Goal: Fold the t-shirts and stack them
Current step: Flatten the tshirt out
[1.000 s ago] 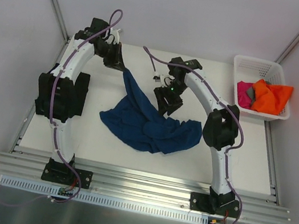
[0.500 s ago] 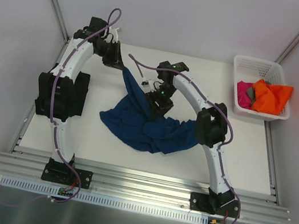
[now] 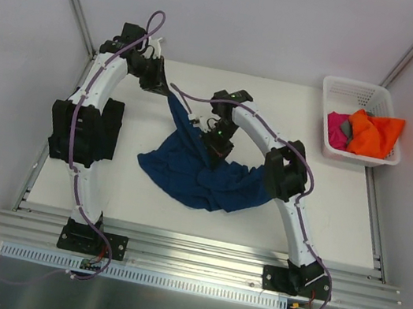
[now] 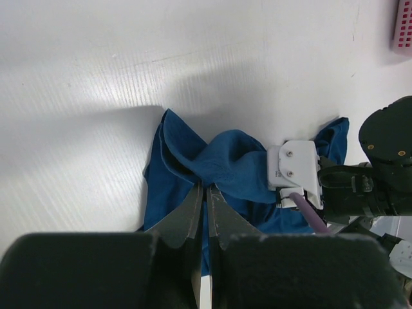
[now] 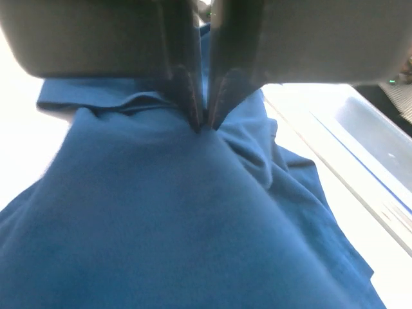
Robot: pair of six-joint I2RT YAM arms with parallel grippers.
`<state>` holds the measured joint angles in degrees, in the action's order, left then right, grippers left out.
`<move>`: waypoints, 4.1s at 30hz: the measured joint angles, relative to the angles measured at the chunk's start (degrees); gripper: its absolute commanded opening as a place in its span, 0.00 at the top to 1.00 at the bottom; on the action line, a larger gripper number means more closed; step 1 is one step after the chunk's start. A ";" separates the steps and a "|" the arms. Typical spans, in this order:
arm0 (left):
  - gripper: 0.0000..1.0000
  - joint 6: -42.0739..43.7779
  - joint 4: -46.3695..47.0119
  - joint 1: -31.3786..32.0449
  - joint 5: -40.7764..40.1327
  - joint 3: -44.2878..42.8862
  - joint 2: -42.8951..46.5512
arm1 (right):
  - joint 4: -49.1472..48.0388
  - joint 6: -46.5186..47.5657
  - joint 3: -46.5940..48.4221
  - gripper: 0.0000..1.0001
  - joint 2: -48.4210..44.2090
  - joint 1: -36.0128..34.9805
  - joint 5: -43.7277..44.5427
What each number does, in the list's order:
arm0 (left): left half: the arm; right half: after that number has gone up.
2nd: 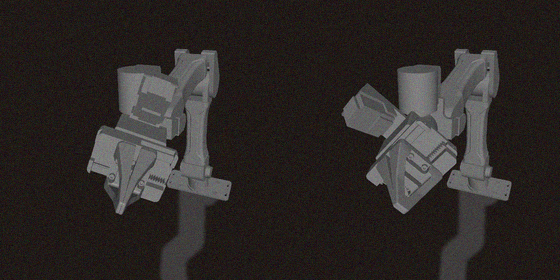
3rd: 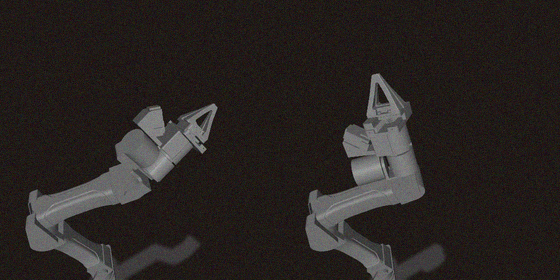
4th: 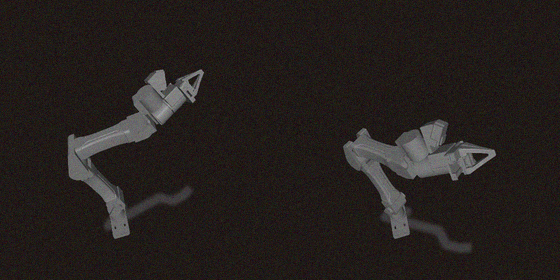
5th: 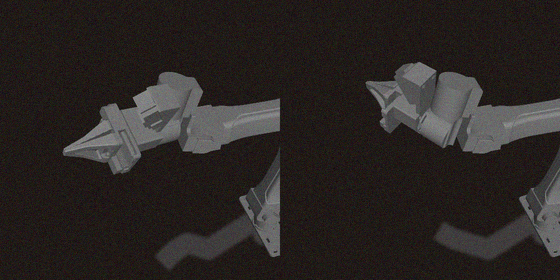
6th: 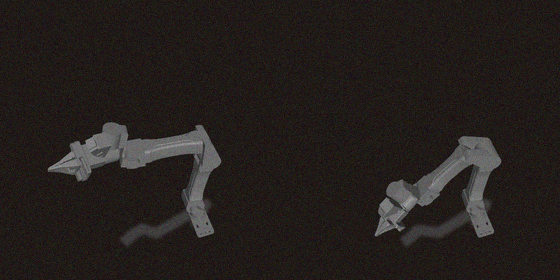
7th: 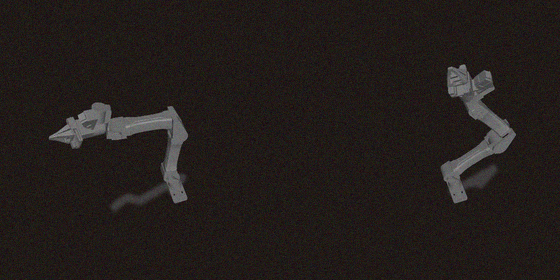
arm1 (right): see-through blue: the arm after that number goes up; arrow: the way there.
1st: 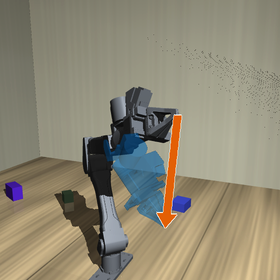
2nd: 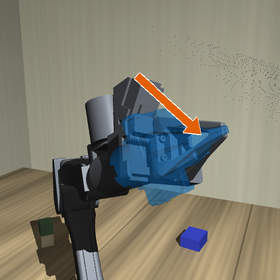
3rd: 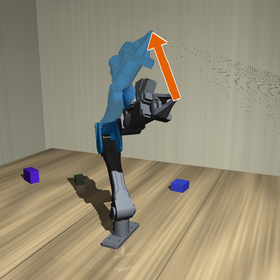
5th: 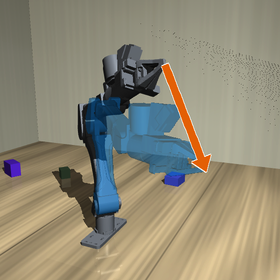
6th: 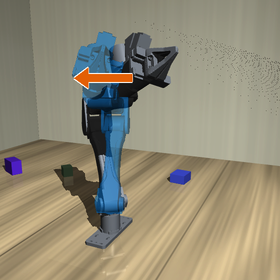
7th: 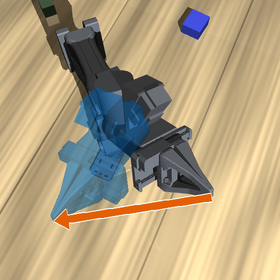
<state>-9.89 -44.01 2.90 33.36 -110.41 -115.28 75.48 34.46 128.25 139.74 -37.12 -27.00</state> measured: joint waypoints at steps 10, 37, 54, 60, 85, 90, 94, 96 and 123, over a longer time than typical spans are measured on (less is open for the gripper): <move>1.00 0.00 0.02 0.00 -0.87 -0.02 0.00 | 0.22 0.09 -0.63 0.99 -4.07 3.43 1.64; 1.00 0.09 0.02 1.62 -1.92 -0.02 0.00 | -2.21 -2.99 1.64 0.99 -18.53 22.14 5.51; 1.00 0.11 0.13 0.44 -4.11 -0.96 0.02 | 0.39 -5.31 -6.16 0.34 -21.62 19.39 3.96; 1.00 0.11 0.13 0.48 -4.09 -0.96 0.02 | -0.07 -5.73 0.94 0.38 -16.26 20.41 7.13; 1.00 0.11 0.17 1.70 -4.11 -0.85 0.02 | -3.08 -3.85 15.50 0.49 4.13 9.27 16.37; 1.00 0.11 0.20 2.43 -4.11 -0.83 0.04 | -4.57 -3.82 16.41 0.49 4.15 9.25 17.68; 1.00 0.13 0.20 2.80 -4.42 -0.83 0.04 | -4.85 -3.78 16.72 0.48 4.48 8.98 17.88; 1.00 0.17 0.20 2.95 -4.76 -0.83 0.04 | -4.94 -3.74 16.83 0.48 4.96 8.72 18.03; 1.00 0.22 0.24 3.52 -5.33 -0.83 0.11 | -6.93 -3.28 19.34 0.99 7.89 10.38 28.13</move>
<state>-9.67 -43.77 6.42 28.03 -111.24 -115.18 68.55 31.18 147.59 147.63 -26.74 1.13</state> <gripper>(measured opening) 0.009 0.013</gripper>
